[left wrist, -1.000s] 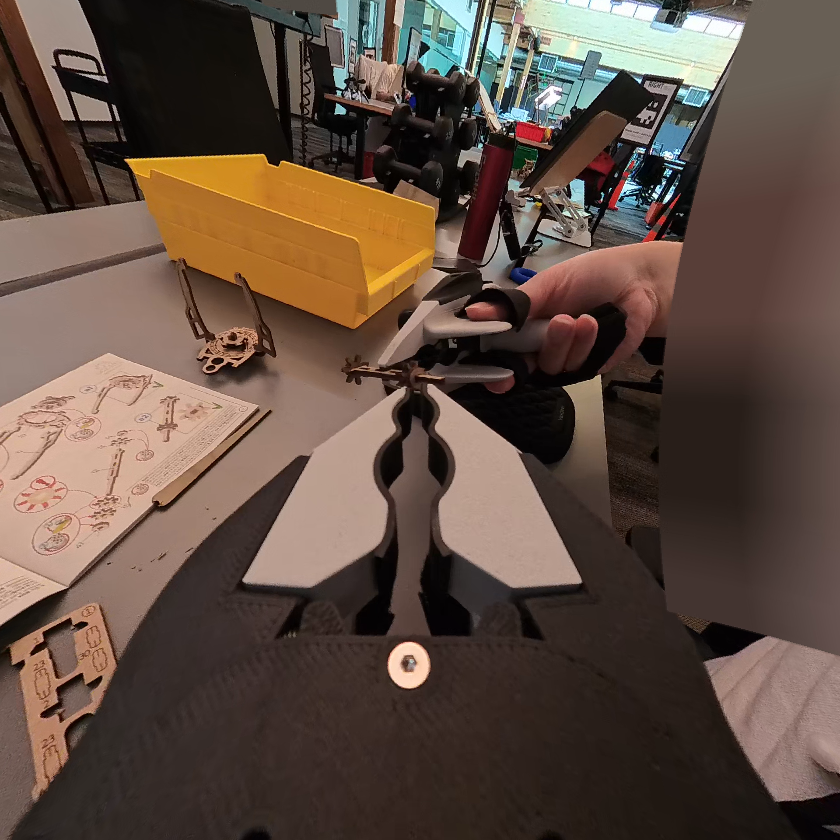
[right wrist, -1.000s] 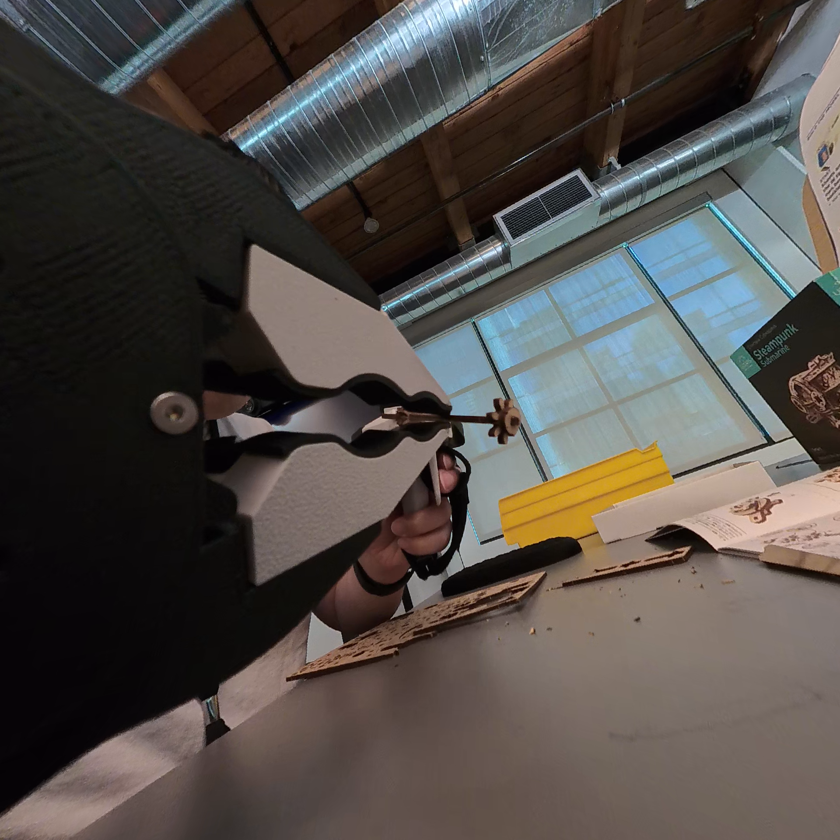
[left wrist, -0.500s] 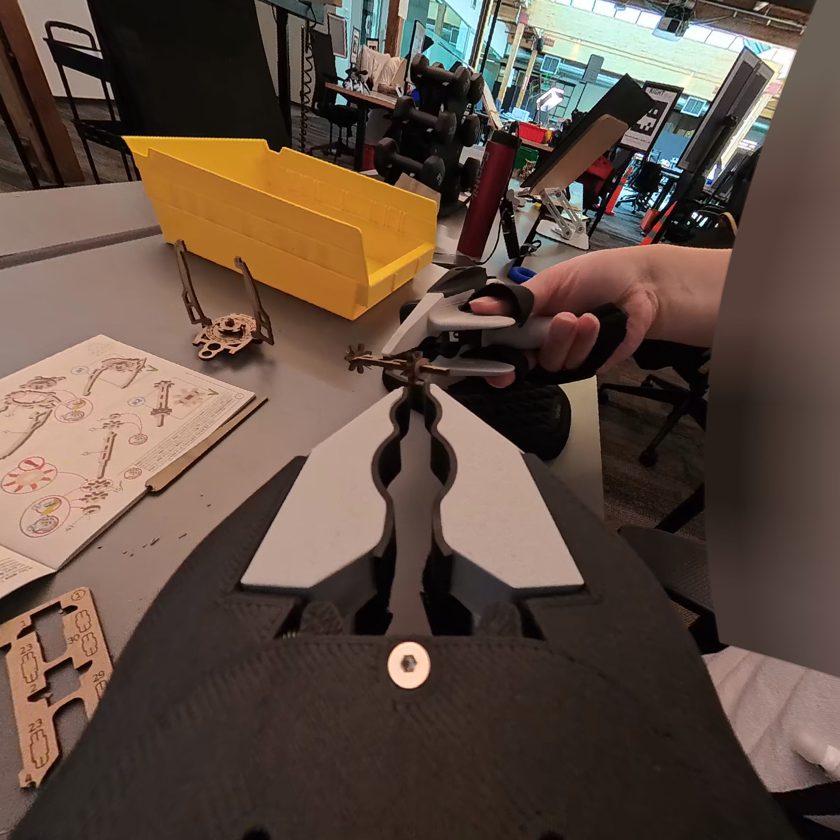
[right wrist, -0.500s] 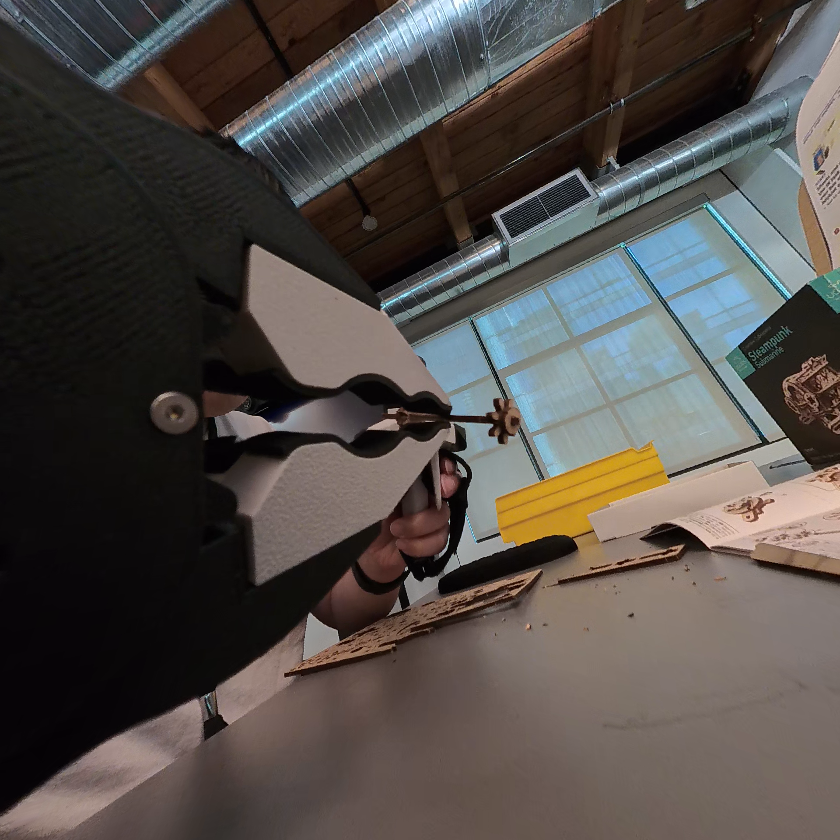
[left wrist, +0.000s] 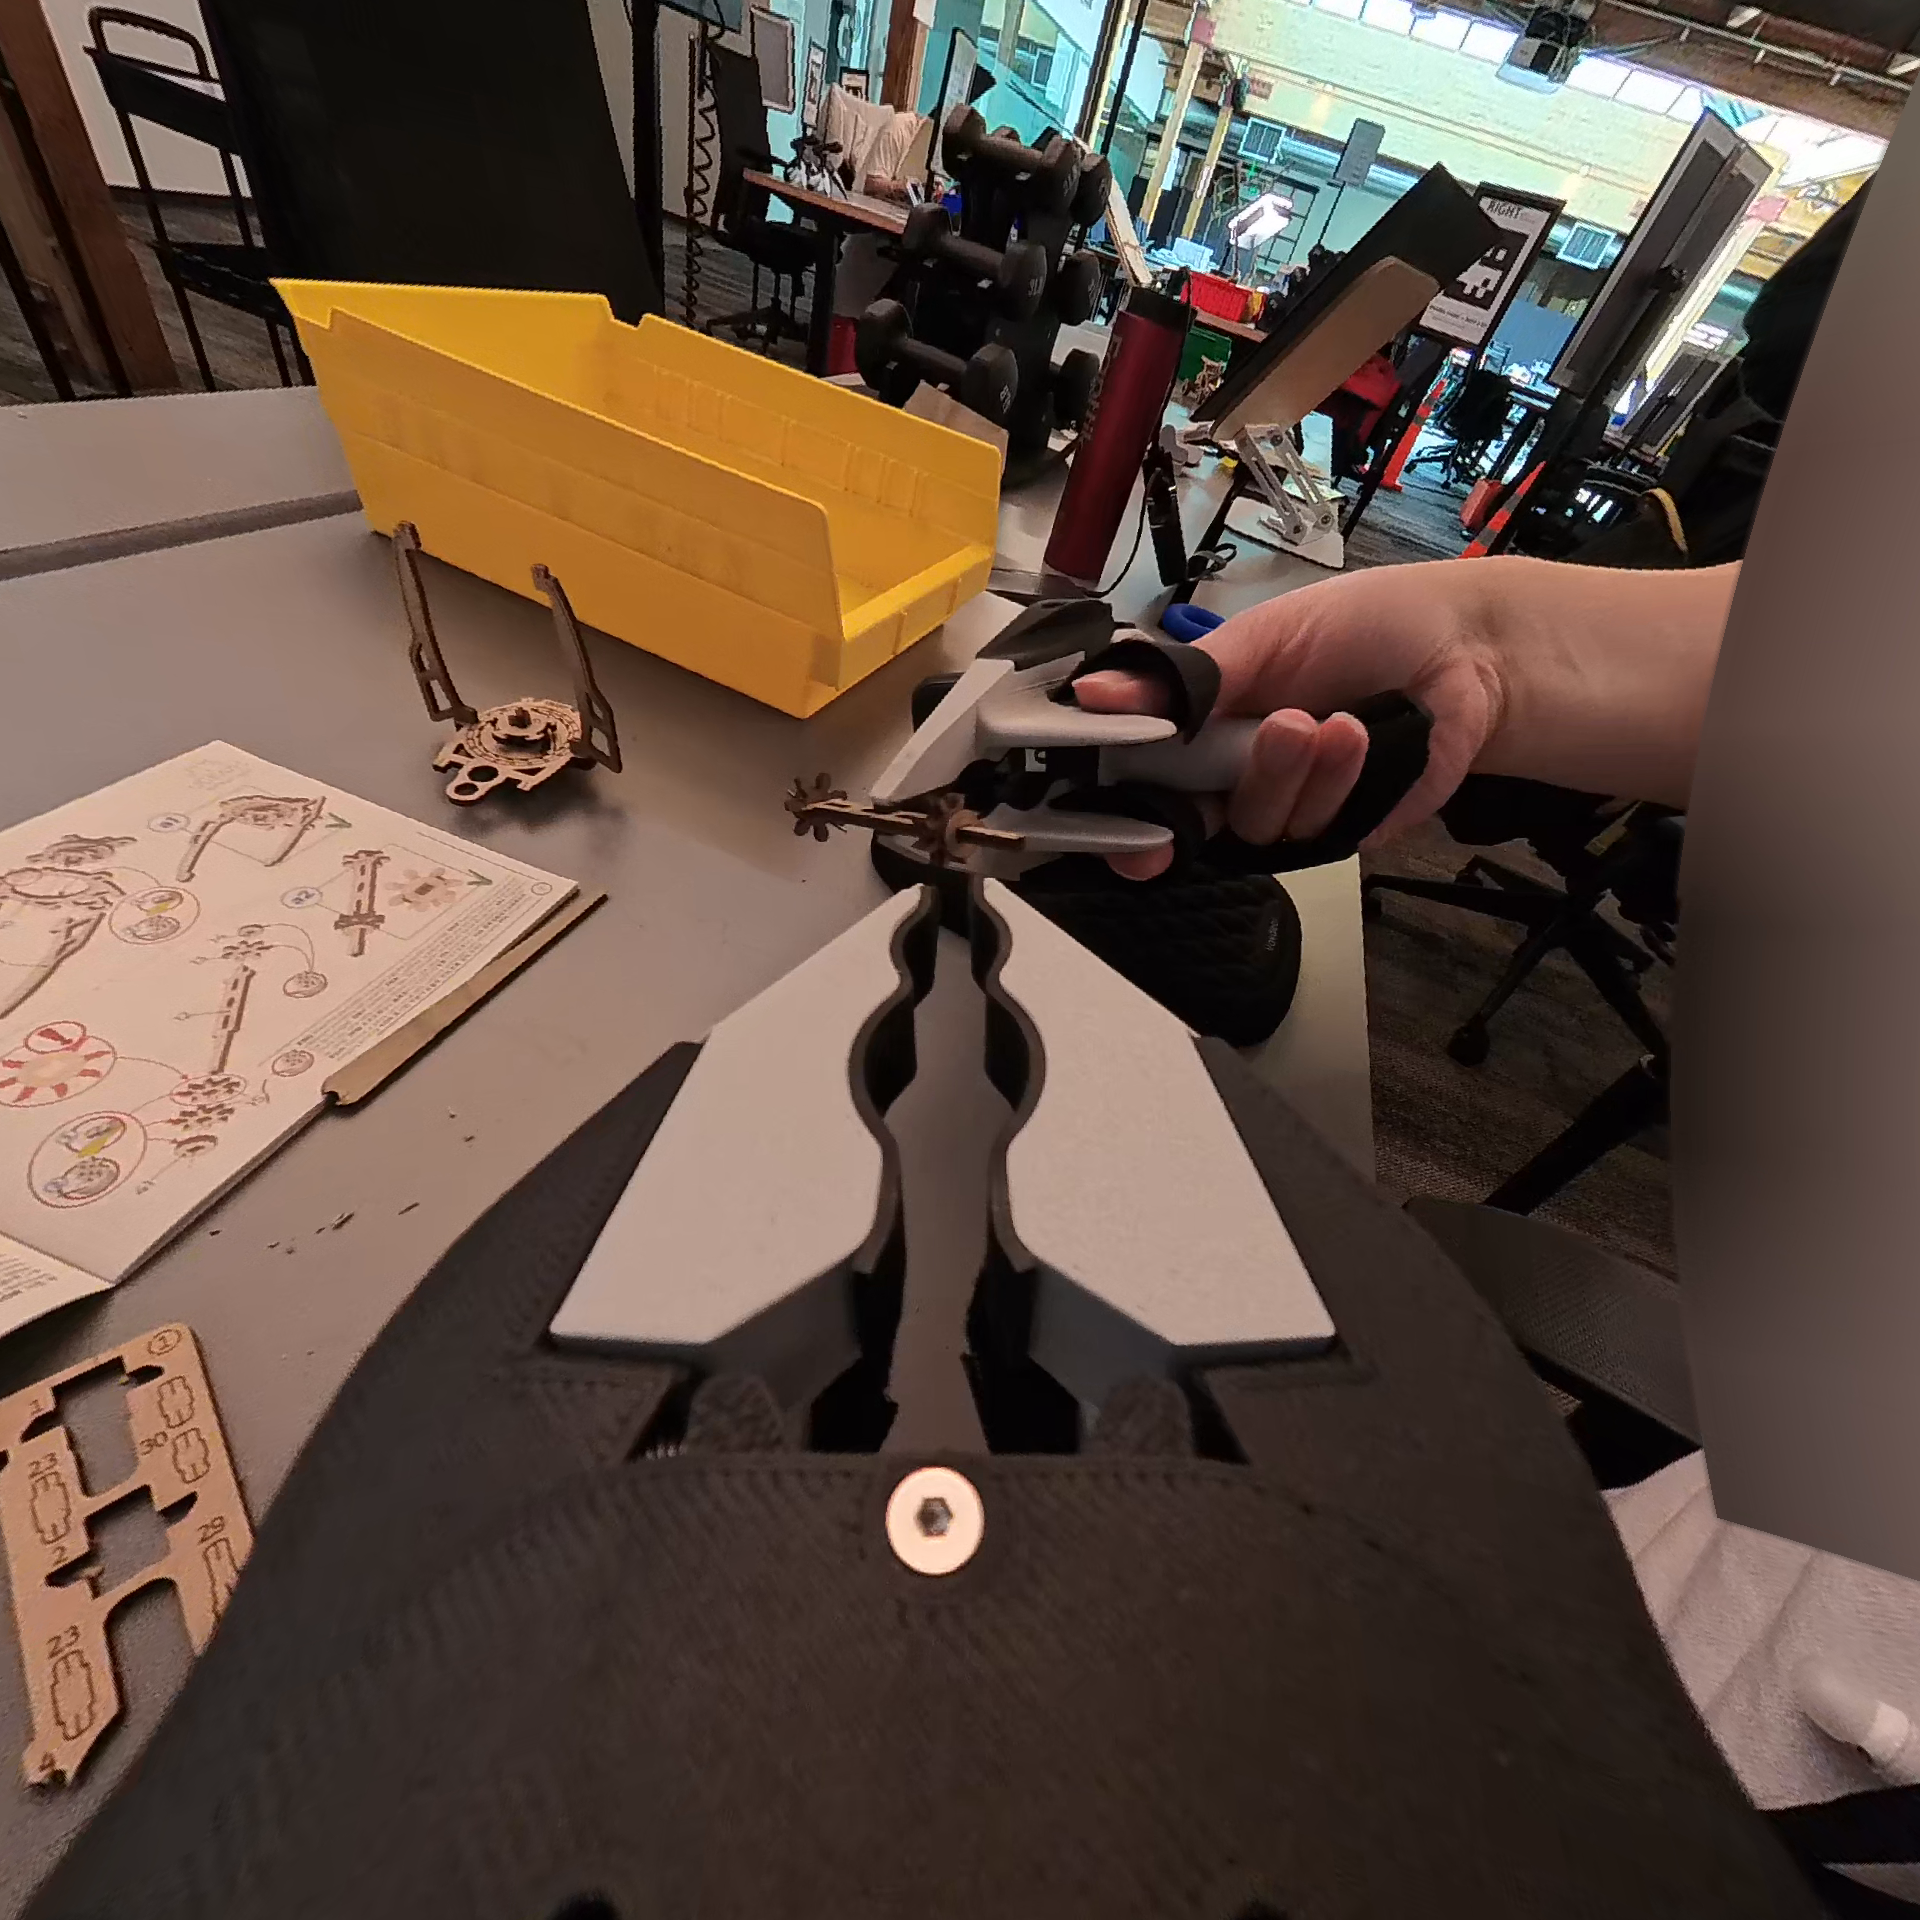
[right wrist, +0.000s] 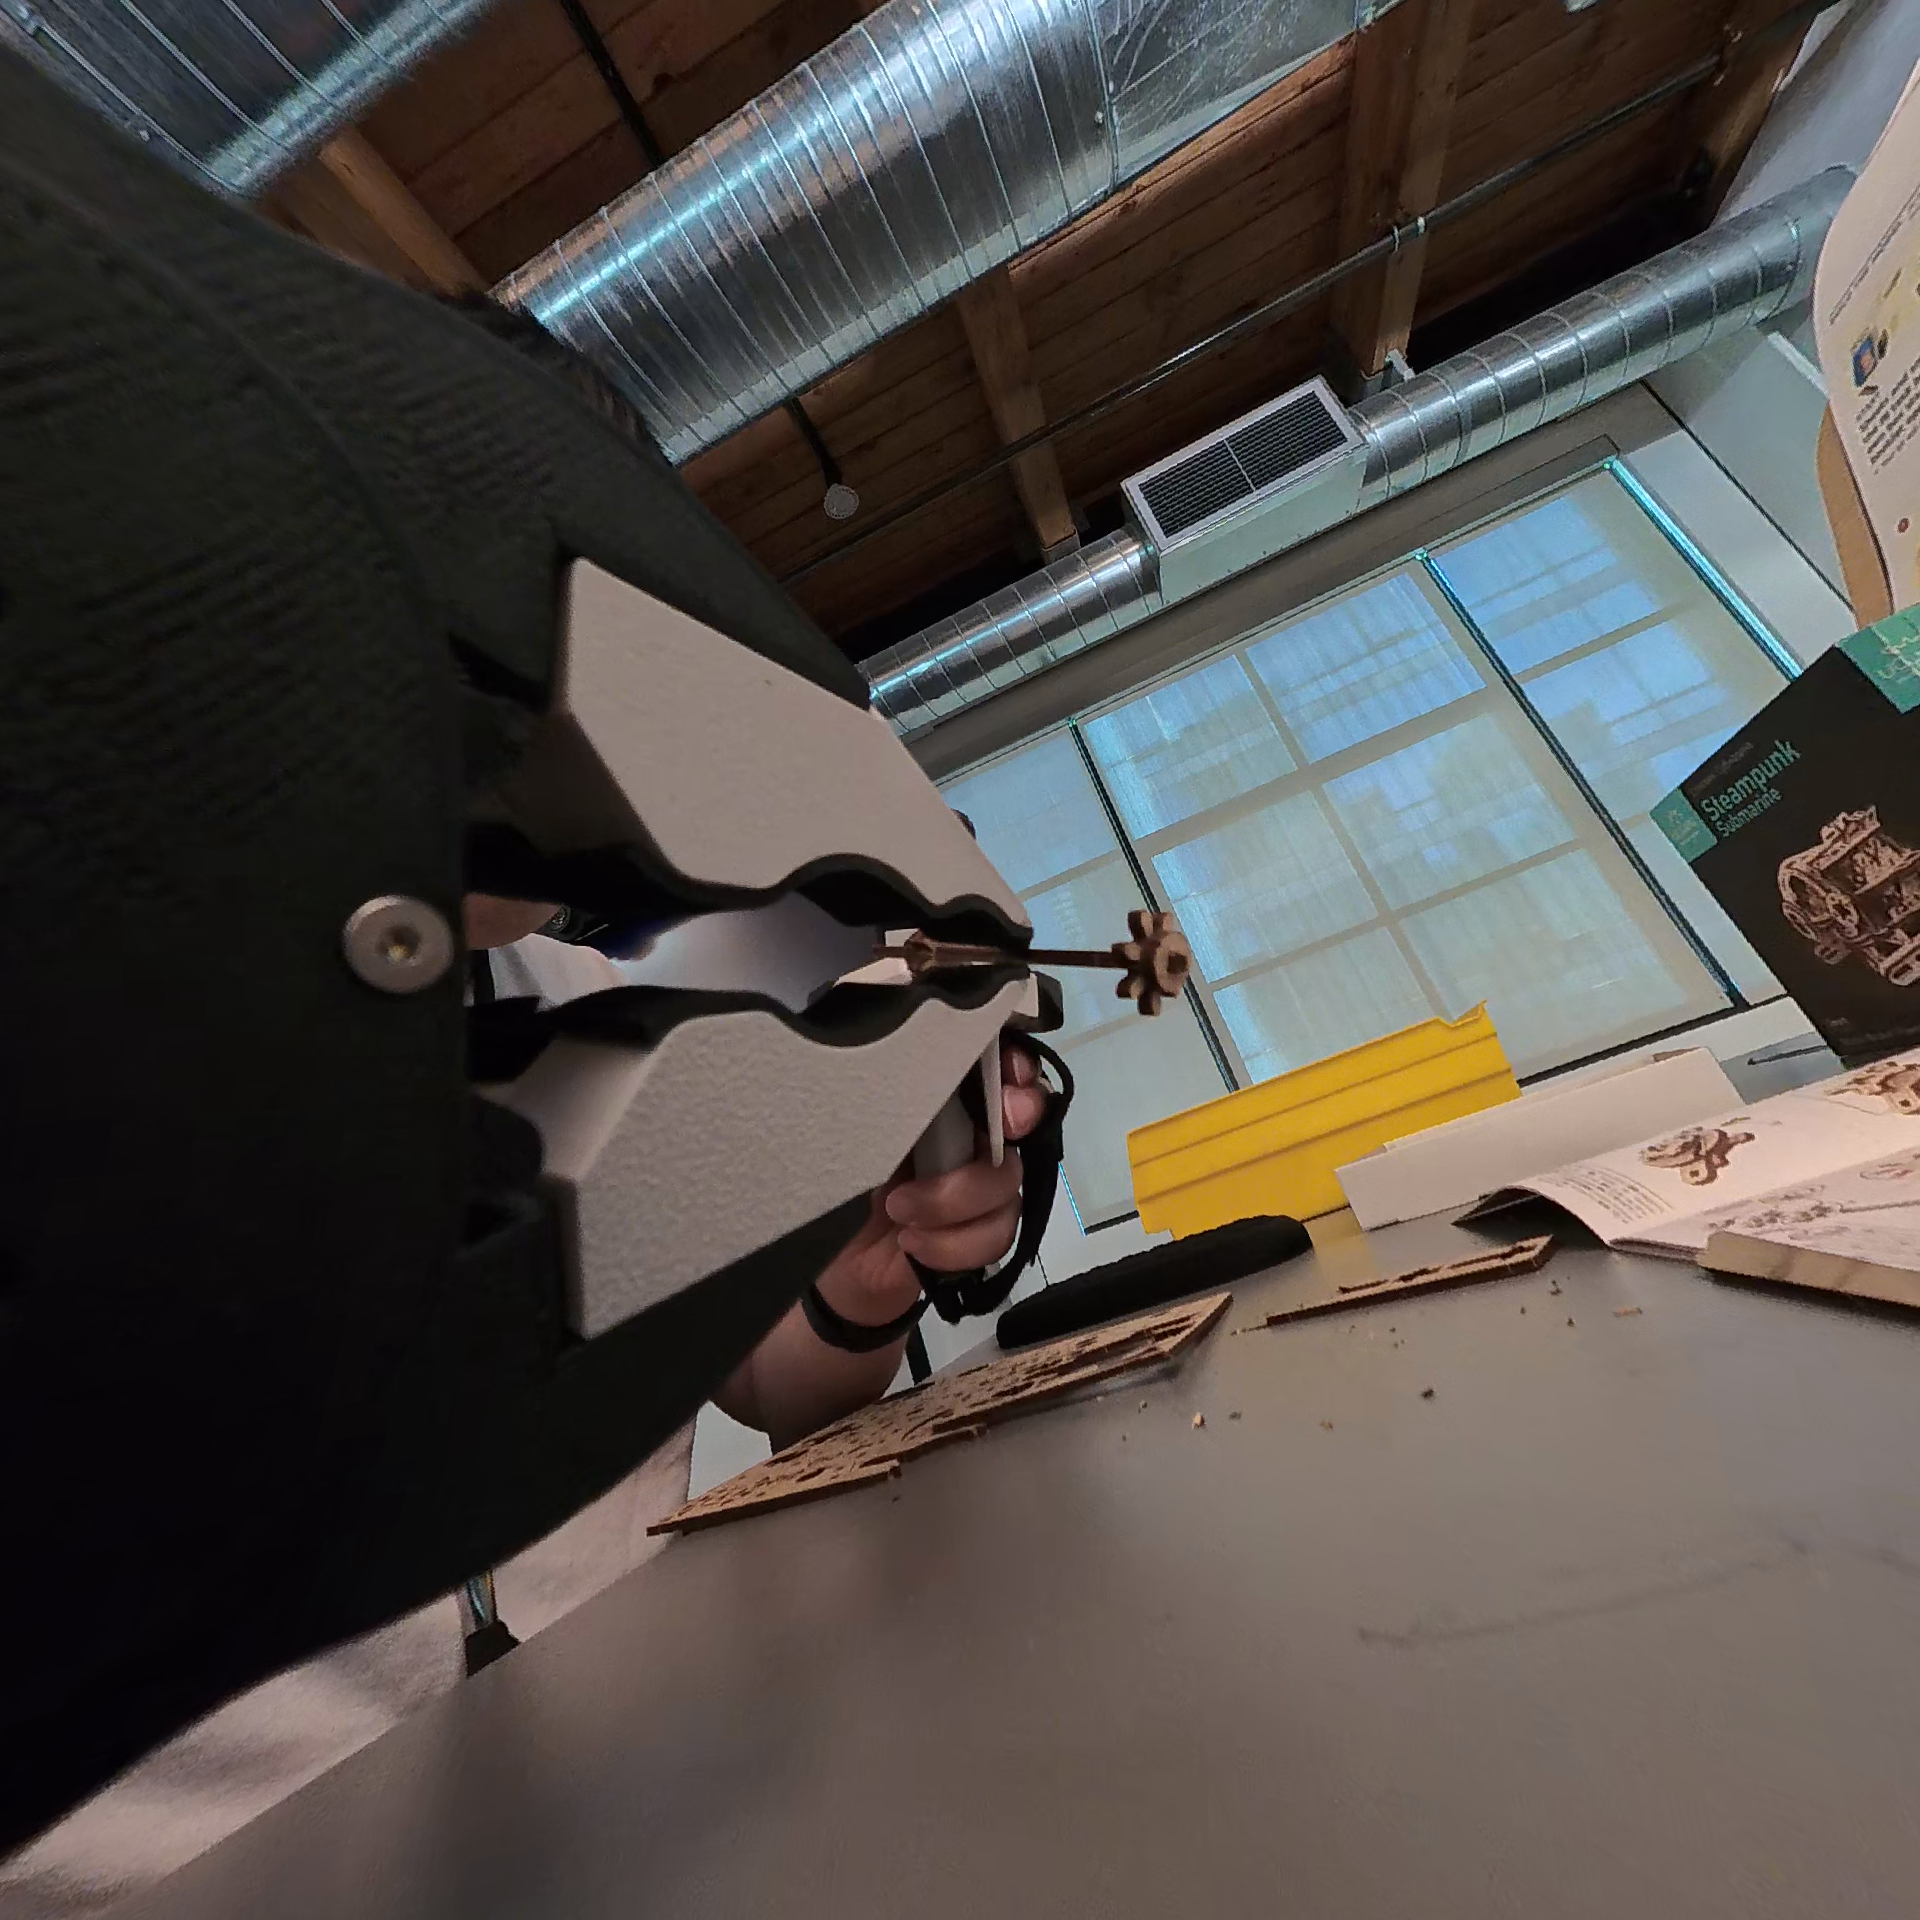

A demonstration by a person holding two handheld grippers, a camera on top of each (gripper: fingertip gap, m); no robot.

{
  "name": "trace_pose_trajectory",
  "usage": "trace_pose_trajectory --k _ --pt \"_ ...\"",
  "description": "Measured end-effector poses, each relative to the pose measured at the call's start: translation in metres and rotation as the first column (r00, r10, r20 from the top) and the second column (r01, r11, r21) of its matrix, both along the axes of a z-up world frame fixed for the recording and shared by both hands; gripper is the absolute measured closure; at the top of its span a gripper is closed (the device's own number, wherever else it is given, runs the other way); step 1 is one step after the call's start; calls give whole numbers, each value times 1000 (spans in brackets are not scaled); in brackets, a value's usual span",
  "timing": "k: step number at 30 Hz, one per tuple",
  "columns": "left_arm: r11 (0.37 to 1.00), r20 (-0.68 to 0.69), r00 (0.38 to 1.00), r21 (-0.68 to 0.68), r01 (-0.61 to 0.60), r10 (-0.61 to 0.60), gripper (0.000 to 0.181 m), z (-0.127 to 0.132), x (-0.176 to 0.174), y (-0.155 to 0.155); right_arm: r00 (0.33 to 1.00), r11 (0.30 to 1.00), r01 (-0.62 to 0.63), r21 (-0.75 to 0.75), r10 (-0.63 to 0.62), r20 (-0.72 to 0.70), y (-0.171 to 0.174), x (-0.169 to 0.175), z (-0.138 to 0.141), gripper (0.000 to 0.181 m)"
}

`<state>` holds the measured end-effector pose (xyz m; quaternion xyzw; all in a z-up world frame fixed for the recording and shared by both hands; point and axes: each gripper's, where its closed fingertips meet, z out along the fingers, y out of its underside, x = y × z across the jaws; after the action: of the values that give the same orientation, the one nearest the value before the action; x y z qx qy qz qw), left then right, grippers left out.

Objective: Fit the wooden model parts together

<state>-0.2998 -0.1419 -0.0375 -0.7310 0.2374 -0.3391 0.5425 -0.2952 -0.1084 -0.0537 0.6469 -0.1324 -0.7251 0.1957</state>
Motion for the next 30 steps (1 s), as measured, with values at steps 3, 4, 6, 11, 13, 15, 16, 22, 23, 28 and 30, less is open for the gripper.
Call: trace_pose_trajectory --k 3,4,6,11,13,15,16,22,23,28,30 --pt "1000 3 1000 -2 0 0 178 0 0 0 1000 1000 0 0 0 0 0 0 0 181" --pt "1000 2 1000 -3 0 0 178 0 0 0 1000 1000 -1 0 1 0 0 0 0 181" --pt "1000 9 1000 -14 6 -6 178 0 1 0 1000 1000 -2 1 2 0 0 0 0 181" --pt "990 135 991 -135 34 -15 176 -5 1 1 1000 1000 -7 13 7 11 -1 1 -2 181" --pt "970 254 967 -233 66 -5 169 -6 -2 4 1000 1000 -13 18 13 13 -2 1 -3 181" --pt "938 372 928 -322 126 2 167 -7 -3 5 1000 1000 -19 19 18 10 -4 1 -2 181" --pt "922 414 910 -356 153 9 166 -9 -3 5 1000 1000 -22 20 21 10 -4 1 -2 181" --pt "843 568 823 -444 304 2 164 -12 10 -3 1000 1000 -26 12 26 5 -5 2 0 181" --pt "838 579 815 -444 317 -2 163 -12 12 -4 1000 1000 -26 7 26 3 -5 2 0 181" --pt "885 555 829 -347 311 -74 155 -2 15 -9 998 998 -53 -18 52 -24 -9 2 6 181" --pt "917 492 865 -290 273 -102 147 1 15 -10 998 998 -59 -24 59 -30 -10 1 7 181"
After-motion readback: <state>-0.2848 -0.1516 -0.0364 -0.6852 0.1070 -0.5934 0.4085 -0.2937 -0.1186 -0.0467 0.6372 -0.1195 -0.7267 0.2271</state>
